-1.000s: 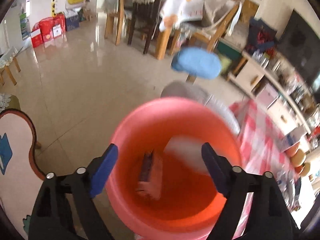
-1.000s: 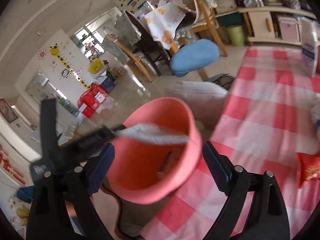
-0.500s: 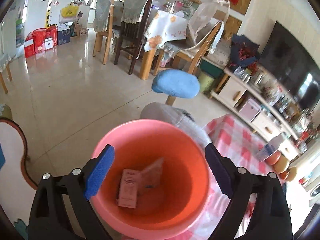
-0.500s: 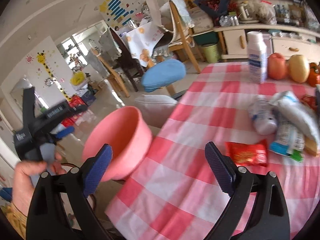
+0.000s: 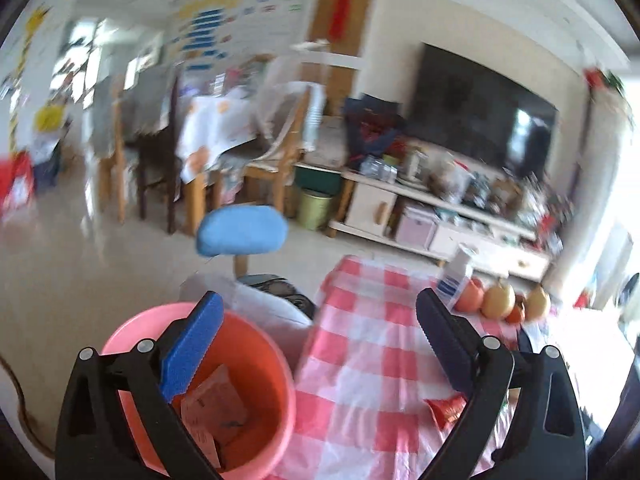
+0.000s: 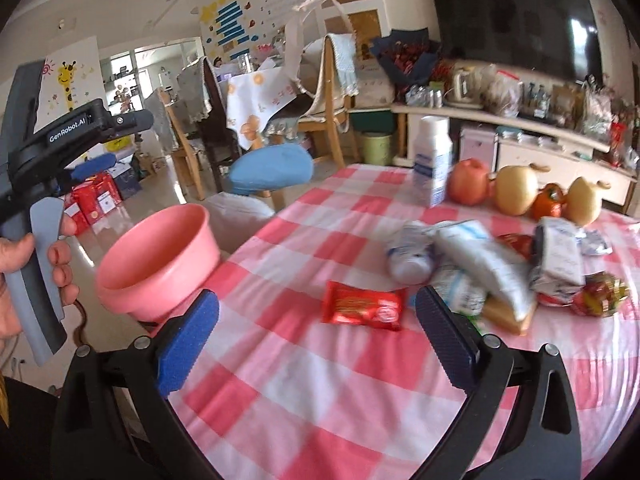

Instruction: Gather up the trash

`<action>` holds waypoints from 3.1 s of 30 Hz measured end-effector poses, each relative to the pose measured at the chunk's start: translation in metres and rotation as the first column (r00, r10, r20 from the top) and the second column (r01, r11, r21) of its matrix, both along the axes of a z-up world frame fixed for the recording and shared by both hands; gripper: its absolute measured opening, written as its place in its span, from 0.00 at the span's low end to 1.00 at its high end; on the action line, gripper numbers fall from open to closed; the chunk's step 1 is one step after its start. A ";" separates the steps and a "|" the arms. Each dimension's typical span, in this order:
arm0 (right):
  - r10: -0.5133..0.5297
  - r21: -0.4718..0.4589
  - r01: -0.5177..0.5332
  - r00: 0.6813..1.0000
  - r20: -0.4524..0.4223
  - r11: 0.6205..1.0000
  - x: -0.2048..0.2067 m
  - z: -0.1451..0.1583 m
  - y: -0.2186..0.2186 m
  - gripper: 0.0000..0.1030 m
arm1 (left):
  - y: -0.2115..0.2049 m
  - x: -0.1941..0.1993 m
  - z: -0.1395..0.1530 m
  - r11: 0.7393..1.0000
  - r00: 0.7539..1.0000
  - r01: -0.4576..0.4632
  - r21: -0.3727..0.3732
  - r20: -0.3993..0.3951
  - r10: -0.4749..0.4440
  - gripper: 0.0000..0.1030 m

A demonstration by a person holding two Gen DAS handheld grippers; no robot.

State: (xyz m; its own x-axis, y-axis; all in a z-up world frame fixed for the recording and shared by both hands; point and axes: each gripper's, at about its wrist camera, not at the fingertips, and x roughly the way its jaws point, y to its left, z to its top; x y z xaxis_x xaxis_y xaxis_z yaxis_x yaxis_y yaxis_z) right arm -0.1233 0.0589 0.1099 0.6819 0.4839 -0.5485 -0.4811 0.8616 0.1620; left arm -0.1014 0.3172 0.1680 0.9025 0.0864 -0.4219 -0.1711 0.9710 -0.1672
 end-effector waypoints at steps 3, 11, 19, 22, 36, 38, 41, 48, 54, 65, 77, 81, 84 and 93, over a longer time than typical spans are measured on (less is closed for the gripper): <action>-0.020 -0.007 0.020 1.000 0.011 1.000 0.001 0.004 -0.013 0.96 | -0.028 0.006 0.002 0.997 0.998 0.059 0.043 -0.008 -0.058 0.93; -0.037 -0.014 0.037 0.999 0.009 0.999 0.000 0.005 -0.039 0.96 | -0.088 0.009 0.000 0.973 0.987 0.156 0.168 -0.062 -0.148 0.93; -0.032 -0.006 0.032 0.999 -0.026 0.999 0.001 0.003 -0.064 0.96 | -0.136 0.016 0.006 0.946 0.970 0.238 0.221 -0.110 -0.218 0.93; -0.054 0.010 0.055 0.998 -0.036 0.998 0.003 0.002 -0.081 0.96 | -0.152 0.021 0.001 0.936 0.959 0.268 0.229 -0.153 -0.237 0.93; -0.173 0.096 0.184 0.978 -0.115 0.978 0.025 0.001 -0.169 0.96 | -0.230 0.046 -0.023 0.854 0.876 0.454 0.256 -0.306 -0.374 0.93; -0.195 0.104 0.207 0.974 -0.113 0.973 0.028 0.003 -0.181 0.96 | -0.240 0.053 -0.030 0.847 0.854 0.482 0.223 -0.337 -0.397 0.93; -0.240 0.105 0.251 0.965 -0.105 0.962 0.037 0.006 -0.204 0.96 | -0.250 0.066 -0.042 0.855 0.830 0.493 0.162 -0.382 -0.406 0.93; -0.363 0.139 0.387 0.916 -0.171 0.912 0.079 -0.011 -0.267 0.96 | -0.263 0.106 -0.077 0.909 0.796 0.416 -0.005 -0.482 -0.367 0.93; -0.420 0.106 0.454 0.876 -0.238 0.885 0.125 -0.033 -0.301 0.96 | -0.268 0.133 -0.090 0.945 0.810 0.327 0.014 -0.520 -0.273 0.93; -0.420 -0.004 0.432 0.875 -0.239 0.902 0.196 -0.051 -0.298 0.96 | -0.280 0.176 -0.098 0.936 0.815 0.327 0.127 -0.540 -0.212 0.93; -0.419 -0.126 0.400 0.865 -0.275 0.908 0.253 -0.075 -0.295 0.96 | -0.291 0.206 -0.124 0.904 0.783 0.399 0.150 -0.570 -0.251 0.93; -0.385 -0.153 0.354 0.872 -0.303 0.923 0.266 -0.081 -0.287 0.96 | -0.295 0.209 -0.133 0.900 0.766 0.411 0.146 -0.591 -0.254 0.93; -0.341 -0.218 0.287 0.898 -0.279 0.933 0.264 -0.086 -0.271 0.96 | -0.292 0.210 -0.134 0.903 0.754 0.414 0.113 -0.598 -0.271 0.93; -0.262 -0.170 0.222 0.926 -0.273 0.960 0.249 -0.088 -0.270 0.91 | -0.289 0.199 -0.137 0.879 0.709 0.473 0.067 -0.620 -0.334 0.93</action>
